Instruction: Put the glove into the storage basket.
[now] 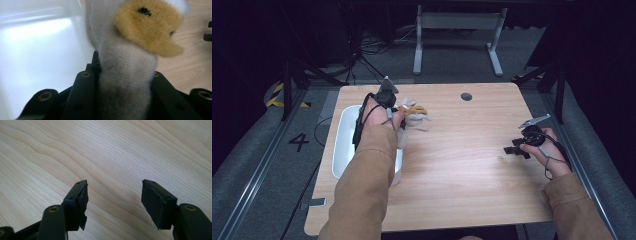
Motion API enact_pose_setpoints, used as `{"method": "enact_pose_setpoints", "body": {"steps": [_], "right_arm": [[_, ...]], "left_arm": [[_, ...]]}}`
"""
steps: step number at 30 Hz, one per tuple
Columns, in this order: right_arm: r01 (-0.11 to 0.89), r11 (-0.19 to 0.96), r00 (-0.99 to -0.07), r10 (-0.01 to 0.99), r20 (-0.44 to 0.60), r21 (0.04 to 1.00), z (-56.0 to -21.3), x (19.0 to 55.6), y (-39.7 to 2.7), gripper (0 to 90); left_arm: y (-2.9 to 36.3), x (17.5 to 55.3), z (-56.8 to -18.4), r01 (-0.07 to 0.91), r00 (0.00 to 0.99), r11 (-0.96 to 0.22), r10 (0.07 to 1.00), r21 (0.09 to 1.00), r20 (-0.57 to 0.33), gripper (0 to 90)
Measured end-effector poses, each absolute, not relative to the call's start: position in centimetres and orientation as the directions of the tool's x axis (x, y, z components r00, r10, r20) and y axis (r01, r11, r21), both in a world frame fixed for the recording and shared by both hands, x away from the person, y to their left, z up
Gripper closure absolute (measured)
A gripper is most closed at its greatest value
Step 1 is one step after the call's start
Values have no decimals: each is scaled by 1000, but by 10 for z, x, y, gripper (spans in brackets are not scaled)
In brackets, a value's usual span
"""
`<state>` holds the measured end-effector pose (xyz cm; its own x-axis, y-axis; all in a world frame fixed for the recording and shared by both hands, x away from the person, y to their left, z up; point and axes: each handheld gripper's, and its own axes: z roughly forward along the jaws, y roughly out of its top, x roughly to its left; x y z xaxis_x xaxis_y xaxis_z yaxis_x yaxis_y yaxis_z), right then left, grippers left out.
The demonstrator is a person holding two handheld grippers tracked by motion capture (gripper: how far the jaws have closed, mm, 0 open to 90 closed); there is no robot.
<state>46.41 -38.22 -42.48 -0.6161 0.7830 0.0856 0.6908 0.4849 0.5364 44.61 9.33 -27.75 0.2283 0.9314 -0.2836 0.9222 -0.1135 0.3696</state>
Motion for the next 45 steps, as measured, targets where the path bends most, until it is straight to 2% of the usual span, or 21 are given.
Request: {"method": "enact_pose_setpoints", "body": {"steps": [13, 21, 28, 36, 45], "right_arm": [[680, 497, -628, 774, 78, 539, -422, 475, -372, 382], [676, 496, -632, 770, 83, 545, -421, 478, -370, 375], [676, 499, -633, 770, 81, 543, -422, 479, -371, 374], [679, 495, -628, 774, 81, 542, -423, 479, -370, 367], [679, 501, -630, 772, 77, 536, -424, 478, -369, 360]], "left_arm": [[119, 441, -278, 931, 93, 26, 947, 364, -307, 726], [131, 444, -281, 917, -25, 145, 951, 371, -309, 726], [140, 446, -284, 914, -110, 209, 952, 348, -285, 723], [151, 445, -301, 901, -184, 277, 941, 335, -283, 721], [156, 444, -312, 895, -203, 302, 931, 329, -302, 719]]}}
